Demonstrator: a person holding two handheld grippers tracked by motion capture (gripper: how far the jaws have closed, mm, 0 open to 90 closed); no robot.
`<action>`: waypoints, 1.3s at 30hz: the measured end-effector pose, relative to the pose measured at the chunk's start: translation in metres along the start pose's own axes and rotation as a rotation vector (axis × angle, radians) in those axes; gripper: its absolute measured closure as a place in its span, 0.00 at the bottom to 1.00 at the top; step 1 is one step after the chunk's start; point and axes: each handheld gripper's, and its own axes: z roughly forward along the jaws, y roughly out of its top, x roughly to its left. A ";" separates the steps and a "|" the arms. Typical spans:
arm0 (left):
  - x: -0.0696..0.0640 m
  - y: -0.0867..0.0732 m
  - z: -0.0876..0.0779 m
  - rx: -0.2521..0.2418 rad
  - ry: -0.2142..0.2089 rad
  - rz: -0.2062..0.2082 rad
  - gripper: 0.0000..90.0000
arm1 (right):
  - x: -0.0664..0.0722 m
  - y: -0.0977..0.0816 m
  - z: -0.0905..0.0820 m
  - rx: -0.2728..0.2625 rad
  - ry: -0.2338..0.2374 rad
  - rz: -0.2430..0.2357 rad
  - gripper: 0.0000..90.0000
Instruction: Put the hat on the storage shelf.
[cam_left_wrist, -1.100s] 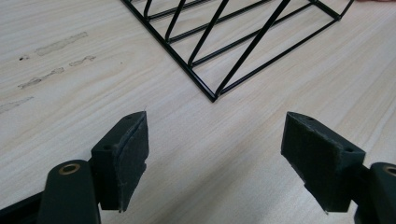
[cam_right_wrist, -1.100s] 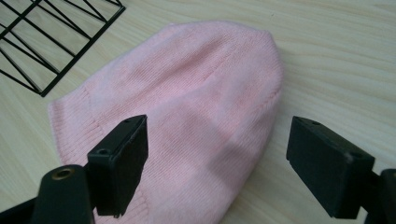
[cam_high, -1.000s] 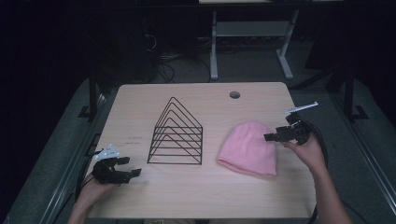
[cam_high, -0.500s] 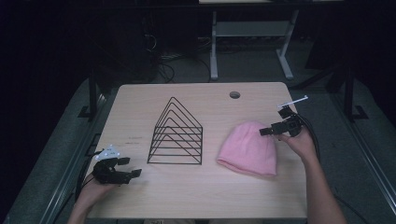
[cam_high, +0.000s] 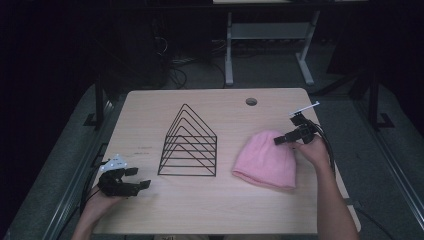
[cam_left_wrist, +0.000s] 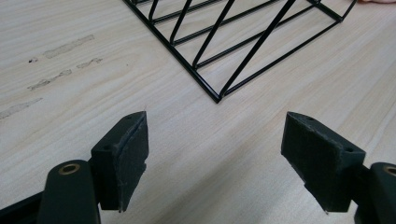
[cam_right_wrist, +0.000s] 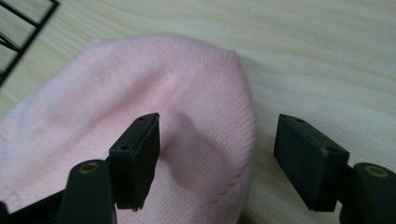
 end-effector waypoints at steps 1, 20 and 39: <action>0.000 0.000 0.000 0.000 0.000 0.001 0.26 | -0.001 0.000 0.002 0.007 0.005 0.002 0.37; -0.001 0.001 0.000 -0.004 0.003 0.007 0.26 | -0.005 -0.002 0.012 0.024 0.087 0.031 0.71; -0.001 0.000 -0.001 0.010 -0.008 0.010 0.26 | 0.010 0.002 -0.011 -0.025 0.156 -0.035 0.86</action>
